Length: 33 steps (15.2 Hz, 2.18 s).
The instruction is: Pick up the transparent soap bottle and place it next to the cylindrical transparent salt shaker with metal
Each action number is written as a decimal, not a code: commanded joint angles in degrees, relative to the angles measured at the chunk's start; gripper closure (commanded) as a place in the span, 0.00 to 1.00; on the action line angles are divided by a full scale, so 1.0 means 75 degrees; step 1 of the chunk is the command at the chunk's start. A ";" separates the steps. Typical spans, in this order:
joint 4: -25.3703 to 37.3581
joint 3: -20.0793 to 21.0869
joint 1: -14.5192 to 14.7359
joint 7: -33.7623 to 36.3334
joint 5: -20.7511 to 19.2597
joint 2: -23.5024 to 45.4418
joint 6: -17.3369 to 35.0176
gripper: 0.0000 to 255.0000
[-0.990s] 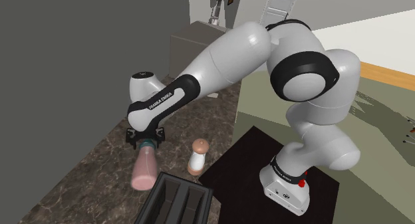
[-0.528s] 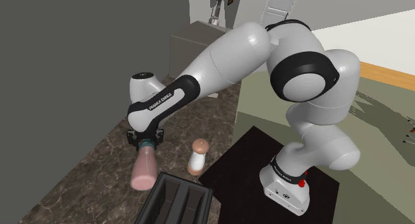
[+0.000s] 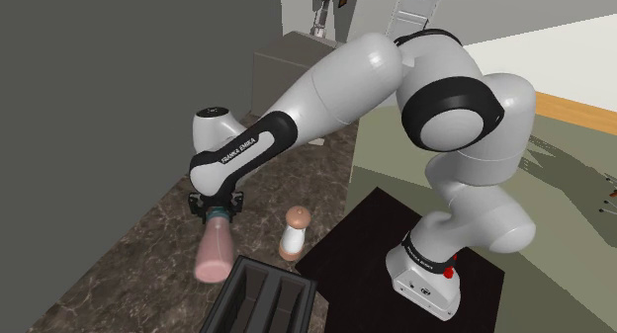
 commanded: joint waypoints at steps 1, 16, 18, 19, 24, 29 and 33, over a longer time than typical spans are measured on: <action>-0.0011 0.0010 0.0005 -0.0003 0.0005 -0.0003 0.0002 1.00; 0.0026 -0.0487 0.0361 0.0586 -0.0788 0.1126 -0.1041 1.00; 0.0060 -0.0539 0.0398 0.0663 -0.0891 0.1262 -0.1192 1.00; 0.0080 -0.0563 0.0416 0.0701 -0.0941 0.1329 -0.1268 1.00; 0.0204 -0.0671 0.0493 0.0885 -0.1183 0.1647 -0.1659 1.00; 0.0373 -0.0758 0.0555 0.1058 -0.1404 0.1935 -0.2066 1.00; 0.0540 -0.0811 0.0593 0.1185 -0.1563 0.2143 -0.2402 1.00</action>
